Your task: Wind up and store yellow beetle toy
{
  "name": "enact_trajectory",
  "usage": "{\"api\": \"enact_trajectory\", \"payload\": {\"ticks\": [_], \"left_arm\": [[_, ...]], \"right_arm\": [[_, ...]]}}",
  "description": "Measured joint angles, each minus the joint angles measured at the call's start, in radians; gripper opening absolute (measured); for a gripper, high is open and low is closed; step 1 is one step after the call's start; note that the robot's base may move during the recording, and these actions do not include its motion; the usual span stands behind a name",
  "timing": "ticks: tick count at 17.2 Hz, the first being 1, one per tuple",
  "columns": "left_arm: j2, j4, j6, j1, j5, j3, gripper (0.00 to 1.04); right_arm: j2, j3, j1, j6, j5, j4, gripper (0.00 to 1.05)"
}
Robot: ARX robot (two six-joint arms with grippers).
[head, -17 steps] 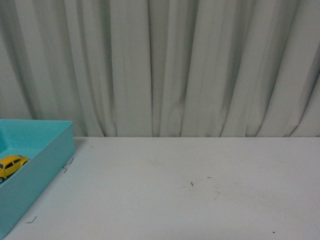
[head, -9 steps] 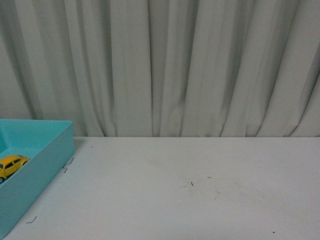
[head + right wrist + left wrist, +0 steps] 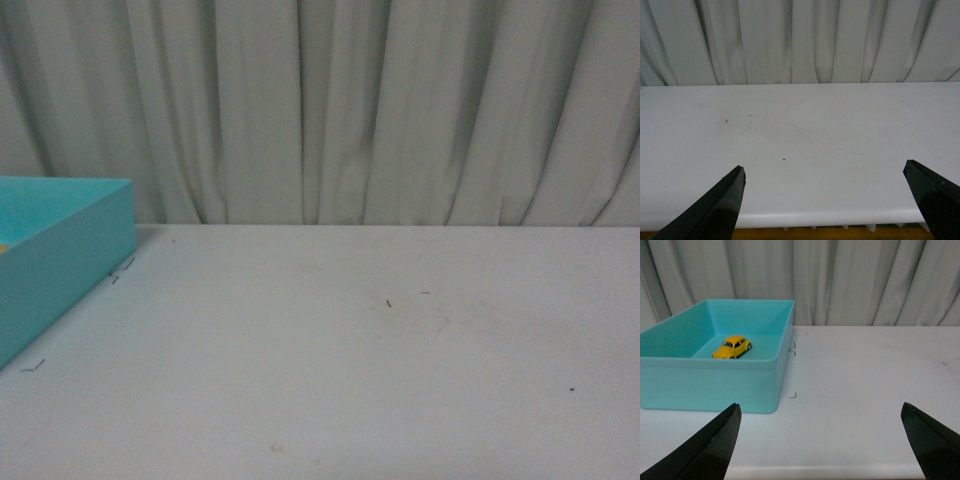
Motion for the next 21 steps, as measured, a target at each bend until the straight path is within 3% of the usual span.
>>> {"api": "enact_trajectory", "payload": {"ticks": [21], "left_arm": [[0.000,-0.004,-0.002,0.000,0.001,0.000,0.98]], "right_arm": [[0.000,0.000,0.000,0.004,0.002,-0.004,0.98]]}}
